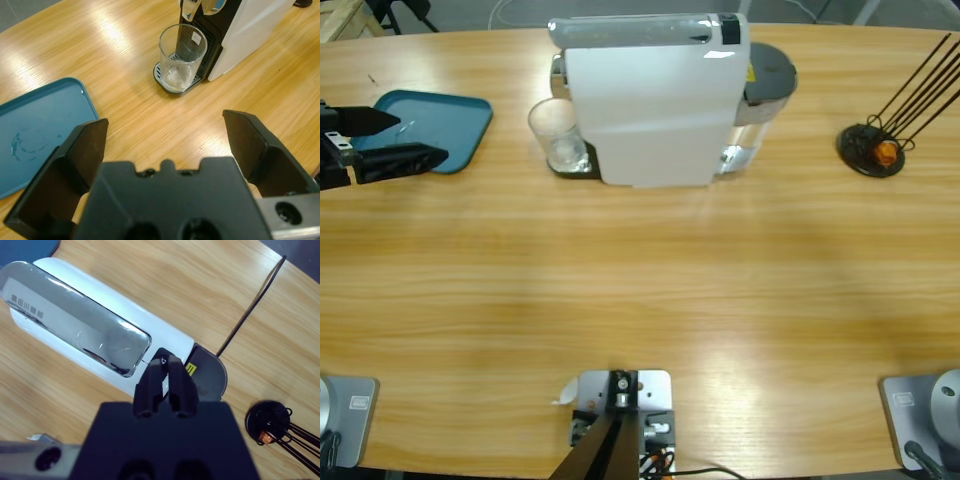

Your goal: Pour coffee

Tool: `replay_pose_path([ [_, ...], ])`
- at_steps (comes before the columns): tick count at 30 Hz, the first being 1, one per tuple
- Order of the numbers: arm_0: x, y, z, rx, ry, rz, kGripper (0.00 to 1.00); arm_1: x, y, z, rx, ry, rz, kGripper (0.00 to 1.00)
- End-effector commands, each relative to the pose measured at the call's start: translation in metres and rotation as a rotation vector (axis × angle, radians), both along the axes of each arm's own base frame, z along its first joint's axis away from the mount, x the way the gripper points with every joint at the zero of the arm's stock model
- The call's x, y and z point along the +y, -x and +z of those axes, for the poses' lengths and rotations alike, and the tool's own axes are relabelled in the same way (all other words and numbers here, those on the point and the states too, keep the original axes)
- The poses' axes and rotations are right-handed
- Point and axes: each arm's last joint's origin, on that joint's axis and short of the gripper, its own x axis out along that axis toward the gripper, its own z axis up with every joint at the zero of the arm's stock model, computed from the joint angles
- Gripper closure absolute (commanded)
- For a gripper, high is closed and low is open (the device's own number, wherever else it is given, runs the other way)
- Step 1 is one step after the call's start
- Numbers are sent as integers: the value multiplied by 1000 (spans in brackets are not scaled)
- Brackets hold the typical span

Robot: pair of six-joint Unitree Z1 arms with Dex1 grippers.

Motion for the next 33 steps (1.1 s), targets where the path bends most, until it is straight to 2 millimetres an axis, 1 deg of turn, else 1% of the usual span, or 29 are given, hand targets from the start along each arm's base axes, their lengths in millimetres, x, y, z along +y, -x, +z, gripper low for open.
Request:
replay_pose_path([
  [1, -8, -8, -12, 27, -29, -15, 0, 5, -17, -26, 68, 59, -4, 1000],
  [17, -10, -11, -18, 39, -35, -14, 0, 9, -21, -34, 88, 61, -1, 1000],
  [33, -10, -12, -19, 41, -38, -13, 0, 11, -18, -50, 146, 82, 9, 1000],
])
